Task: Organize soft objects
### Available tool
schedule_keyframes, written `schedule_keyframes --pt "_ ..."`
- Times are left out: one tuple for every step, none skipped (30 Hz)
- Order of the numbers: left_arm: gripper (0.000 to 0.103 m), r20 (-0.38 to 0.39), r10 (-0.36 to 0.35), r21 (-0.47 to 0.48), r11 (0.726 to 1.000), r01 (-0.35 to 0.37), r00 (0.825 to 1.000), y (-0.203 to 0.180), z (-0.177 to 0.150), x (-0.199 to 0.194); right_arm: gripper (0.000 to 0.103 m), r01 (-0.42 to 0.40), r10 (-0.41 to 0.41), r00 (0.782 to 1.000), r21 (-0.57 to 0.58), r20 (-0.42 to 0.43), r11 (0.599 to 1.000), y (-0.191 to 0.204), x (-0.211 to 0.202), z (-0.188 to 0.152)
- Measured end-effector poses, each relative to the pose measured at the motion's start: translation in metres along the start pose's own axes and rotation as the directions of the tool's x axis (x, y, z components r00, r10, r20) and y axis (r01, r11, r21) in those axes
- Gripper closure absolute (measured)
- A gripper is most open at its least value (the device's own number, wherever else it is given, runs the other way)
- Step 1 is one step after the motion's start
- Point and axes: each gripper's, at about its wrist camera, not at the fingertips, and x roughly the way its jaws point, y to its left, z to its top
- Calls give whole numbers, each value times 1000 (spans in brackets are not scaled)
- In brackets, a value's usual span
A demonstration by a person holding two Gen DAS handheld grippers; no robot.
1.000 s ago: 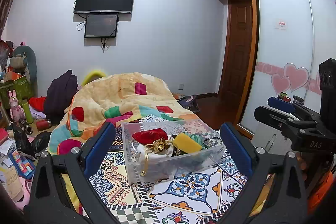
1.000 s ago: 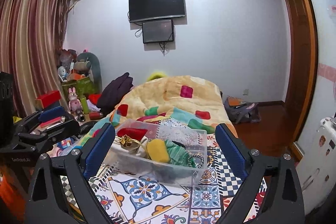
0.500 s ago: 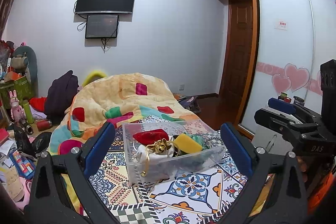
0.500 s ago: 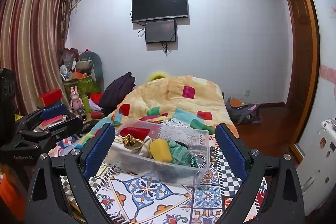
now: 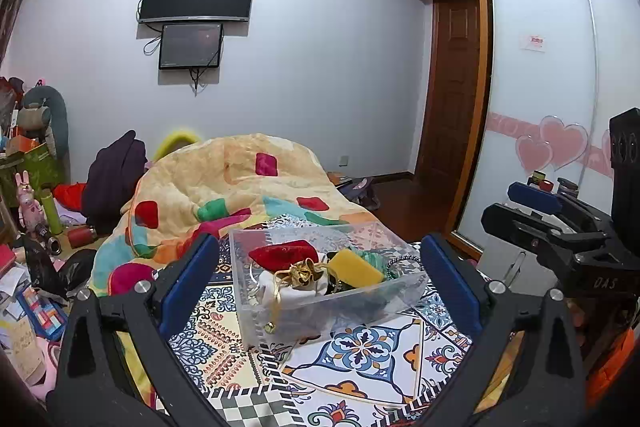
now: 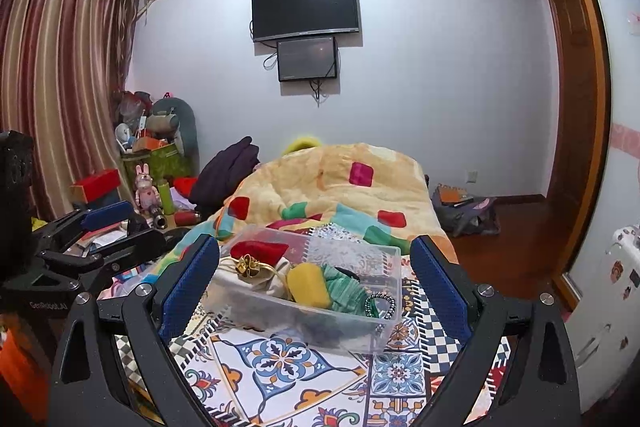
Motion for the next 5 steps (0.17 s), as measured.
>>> schedule_keyframes --pt "0 0 -1 -1 1000 1 1000 0 0 0 7 -1 1 1000 1 -3 1000 0 1 0" --pt "0 -1 -1 -2 1000 1 1000 0 0 0 7 -2 2 1000 3 -6 1000 0 2 -1" --pt "0 -1 0 -4 1000 0 1000 0 -1 1 7 -3 3 1000 4 -8 1000 0 2 -2" --pt "0 -2 0 -5 1000 0 1000 -1 -1 1 7 -3 3 1000 5 -11 1000 0 3 -2" --pt "0 -5 0 -6 1000 0 1000 -1 -1 1 7 -3 3 1000 7 -14 1000 0 3 -3"
